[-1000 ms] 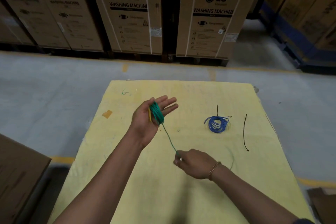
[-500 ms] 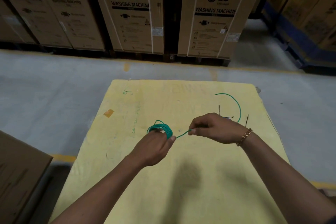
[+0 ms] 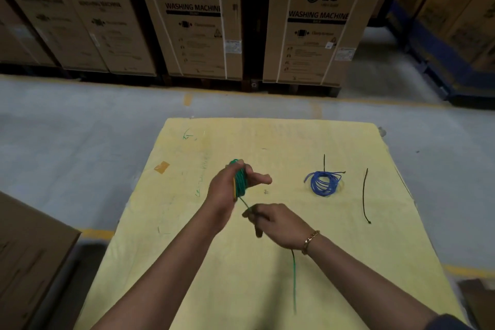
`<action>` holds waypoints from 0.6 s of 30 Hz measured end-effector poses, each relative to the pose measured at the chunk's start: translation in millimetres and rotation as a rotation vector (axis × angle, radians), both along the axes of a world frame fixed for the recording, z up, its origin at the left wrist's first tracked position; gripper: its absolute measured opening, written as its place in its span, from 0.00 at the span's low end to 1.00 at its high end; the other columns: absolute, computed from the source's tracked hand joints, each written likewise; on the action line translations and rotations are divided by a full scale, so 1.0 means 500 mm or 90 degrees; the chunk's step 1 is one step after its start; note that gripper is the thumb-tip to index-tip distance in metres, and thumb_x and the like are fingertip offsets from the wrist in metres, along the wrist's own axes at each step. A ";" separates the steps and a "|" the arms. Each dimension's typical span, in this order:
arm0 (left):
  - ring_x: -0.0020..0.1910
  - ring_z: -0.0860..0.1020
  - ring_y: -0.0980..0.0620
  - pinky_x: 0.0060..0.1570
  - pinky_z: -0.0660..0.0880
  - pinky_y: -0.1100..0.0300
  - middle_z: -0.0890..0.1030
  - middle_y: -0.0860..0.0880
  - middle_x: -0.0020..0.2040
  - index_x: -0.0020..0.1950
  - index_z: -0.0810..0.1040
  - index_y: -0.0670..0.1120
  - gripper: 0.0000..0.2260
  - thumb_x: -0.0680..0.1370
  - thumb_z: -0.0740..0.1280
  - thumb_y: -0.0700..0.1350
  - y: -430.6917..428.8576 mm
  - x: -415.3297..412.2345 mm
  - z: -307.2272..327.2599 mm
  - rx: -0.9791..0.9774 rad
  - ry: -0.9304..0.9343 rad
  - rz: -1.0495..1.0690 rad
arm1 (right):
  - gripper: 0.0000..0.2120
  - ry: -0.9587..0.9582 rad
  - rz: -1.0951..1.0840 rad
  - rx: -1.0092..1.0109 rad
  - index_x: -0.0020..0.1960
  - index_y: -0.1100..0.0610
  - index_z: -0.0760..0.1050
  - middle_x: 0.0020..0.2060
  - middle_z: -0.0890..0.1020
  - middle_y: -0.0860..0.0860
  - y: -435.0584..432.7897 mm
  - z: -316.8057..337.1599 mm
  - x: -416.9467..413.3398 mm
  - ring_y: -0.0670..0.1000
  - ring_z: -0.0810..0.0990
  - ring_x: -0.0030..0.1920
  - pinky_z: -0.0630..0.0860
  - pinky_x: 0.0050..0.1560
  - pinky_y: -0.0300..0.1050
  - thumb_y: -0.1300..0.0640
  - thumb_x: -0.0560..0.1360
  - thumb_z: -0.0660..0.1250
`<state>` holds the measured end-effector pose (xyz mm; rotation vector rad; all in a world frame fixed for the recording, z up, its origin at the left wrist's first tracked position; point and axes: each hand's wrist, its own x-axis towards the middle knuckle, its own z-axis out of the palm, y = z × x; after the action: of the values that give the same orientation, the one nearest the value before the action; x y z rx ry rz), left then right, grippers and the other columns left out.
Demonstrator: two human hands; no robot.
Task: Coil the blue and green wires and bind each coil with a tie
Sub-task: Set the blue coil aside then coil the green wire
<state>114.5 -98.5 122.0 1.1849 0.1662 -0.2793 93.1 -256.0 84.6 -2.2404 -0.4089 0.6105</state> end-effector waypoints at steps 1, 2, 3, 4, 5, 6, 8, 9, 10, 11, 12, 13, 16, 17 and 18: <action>0.61 0.82 0.49 0.69 0.66 0.50 0.87 0.45 0.49 0.43 0.78 0.49 0.19 0.86 0.52 0.49 0.008 0.002 -0.020 0.194 -0.034 -0.028 | 0.11 0.013 0.029 -0.015 0.56 0.47 0.81 0.34 0.82 0.44 0.003 0.006 -0.007 0.39 0.76 0.33 0.72 0.38 0.36 0.51 0.82 0.59; 0.62 0.79 0.54 0.68 0.66 0.52 0.86 0.50 0.54 0.45 0.82 0.53 0.20 0.86 0.52 0.51 0.014 0.001 -0.036 0.370 -0.069 -0.074 | 0.12 0.017 0.048 -0.029 0.59 0.48 0.80 0.35 0.81 0.44 0.000 0.015 -0.009 0.41 0.77 0.36 0.74 0.41 0.39 0.51 0.82 0.59; 0.62 0.78 0.56 0.65 0.67 0.54 0.85 0.53 0.57 0.48 0.84 0.55 0.20 0.86 0.53 0.53 0.022 -0.001 -0.051 0.506 -0.102 -0.125 | 0.13 0.012 0.066 -0.044 0.61 0.49 0.80 0.36 0.79 0.44 -0.005 0.028 -0.008 0.43 0.77 0.37 0.74 0.44 0.43 0.51 0.82 0.59; 0.59 0.78 0.55 0.61 0.69 0.55 0.83 0.54 0.55 0.51 0.84 0.54 0.19 0.86 0.53 0.53 0.029 -0.004 -0.062 0.597 -0.128 -0.166 | 0.13 0.001 0.083 -0.061 0.61 0.50 0.80 0.36 0.78 0.43 -0.013 0.044 -0.004 0.44 0.76 0.37 0.73 0.44 0.43 0.51 0.83 0.59; 0.54 0.79 0.53 0.56 0.71 0.55 0.83 0.54 0.50 0.50 0.84 0.51 0.19 0.86 0.54 0.54 0.037 -0.006 -0.071 0.650 -0.143 -0.194 | 0.13 -0.010 0.102 -0.074 0.61 0.50 0.80 0.35 0.77 0.43 -0.022 0.062 0.001 0.43 0.74 0.35 0.71 0.43 0.43 0.51 0.83 0.59; 0.48 0.79 0.50 0.50 0.72 0.54 0.82 0.53 0.43 0.46 0.82 0.49 0.20 0.85 0.54 0.54 0.045 -0.008 -0.079 0.673 -0.143 -0.215 | 0.13 -0.026 0.121 -0.086 0.60 0.50 0.81 0.34 0.76 0.43 -0.030 0.082 0.007 0.43 0.73 0.34 0.70 0.41 0.41 0.51 0.83 0.60; 0.39 0.77 0.49 0.45 0.71 0.52 0.80 0.48 0.34 0.40 0.78 0.43 0.23 0.85 0.54 0.55 0.050 -0.015 -0.087 0.658 -0.112 -0.266 | 0.11 -0.083 0.133 -0.110 0.58 0.49 0.81 0.35 0.77 0.45 -0.051 0.120 0.023 0.44 0.72 0.35 0.70 0.41 0.42 0.50 0.82 0.62; 0.35 0.76 0.49 0.46 0.73 0.52 0.80 0.43 0.31 0.39 0.76 0.41 0.24 0.85 0.53 0.55 0.047 -0.022 -0.086 0.619 -0.083 -0.299 | 0.10 -0.119 0.118 -0.113 0.56 0.49 0.82 0.36 0.79 0.45 -0.061 0.134 0.035 0.44 0.73 0.37 0.71 0.42 0.43 0.50 0.82 0.63; 0.31 0.75 0.48 0.49 0.75 0.51 0.77 0.41 0.26 0.38 0.75 0.40 0.25 0.84 0.52 0.56 0.041 -0.029 -0.084 0.552 -0.051 -0.326 | 0.09 -0.152 0.091 -0.102 0.54 0.49 0.82 0.38 0.81 0.44 -0.072 0.142 0.048 0.43 0.74 0.38 0.71 0.43 0.43 0.49 0.81 0.65; 0.27 0.72 0.47 0.52 0.76 0.50 0.72 0.42 0.22 0.36 0.73 0.41 0.26 0.84 0.51 0.57 0.035 -0.036 -0.082 0.454 -0.015 -0.342 | 0.08 -0.175 0.060 -0.078 0.52 0.50 0.83 0.39 0.82 0.44 -0.080 0.145 0.061 0.42 0.75 0.38 0.71 0.43 0.41 0.49 0.80 0.67; 0.23 0.68 0.46 0.54 0.77 0.49 0.66 0.44 0.20 0.34 0.70 0.43 0.25 0.83 0.50 0.57 0.026 -0.043 -0.074 0.333 0.019 -0.349 | 0.07 -0.193 0.028 -0.052 0.51 0.50 0.83 0.40 0.82 0.44 -0.086 0.142 0.073 0.40 0.75 0.39 0.70 0.42 0.38 0.50 0.79 0.68; 0.20 0.64 0.47 0.53 0.77 0.50 0.62 0.47 0.19 0.33 0.68 0.45 0.24 0.84 0.50 0.56 0.018 -0.049 -0.068 0.203 0.051 -0.344 | 0.07 -0.206 -0.003 -0.029 0.50 0.50 0.84 0.41 0.83 0.44 -0.089 0.134 0.082 0.40 0.76 0.40 0.70 0.41 0.35 0.50 0.79 0.68; 0.16 0.61 0.52 0.46 0.75 0.55 0.59 0.50 0.17 0.31 0.66 0.46 0.22 0.83 0.54 0.54 -0.004 -0.059 -0.034 -0.183 0.153 -0.257 | 0.07 -0.198 -0.080 0.022 0.52 0.52 0.84 0.43 0.84 0.45 -0.079 0.086 0.086 0.43 0.78 0.42 0.71 0.43 0.36 0.51 0.80 0.68; 0.16 0.61 0.52 0.45 0.75 0.56 0.59 0.51 0.16 0.31 0.67 0.46 0.22 0.83 0.56 0.54 -0.007 -0.056 -0.025 -0.269 0.168 -0.210 | 0.07 -0.179 -0.099 0.023 0.51 0.51 0.84 0.41 0.84 0.43 -0.071 0.066 0.077 0.42 0.78 0.40 0.71 0.42 0.37 0.52 0.80 0.67; 0.16 0.61 0.53 0.45 0.75 0.56 0.60 0.51 0.16 0.31 0.67 0.46 0.22 0.82 0.57 0.53 -0.008 -0.052 -0.017 -0.321 0.168 -0.162 | 0.08 -0.152 -0.105 0.010 0.48 0.50 0.83 0.37 0.83 0.39 -0.064 0.047 0.065 0.40 0.77 0.37 0.70 0.41 0.38 0.54 0.81 0.66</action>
<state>88.4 -102.5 113.3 0.6624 0.1631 -0.6616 125.7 -288.0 108.3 -2.3107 -0.3412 0.2549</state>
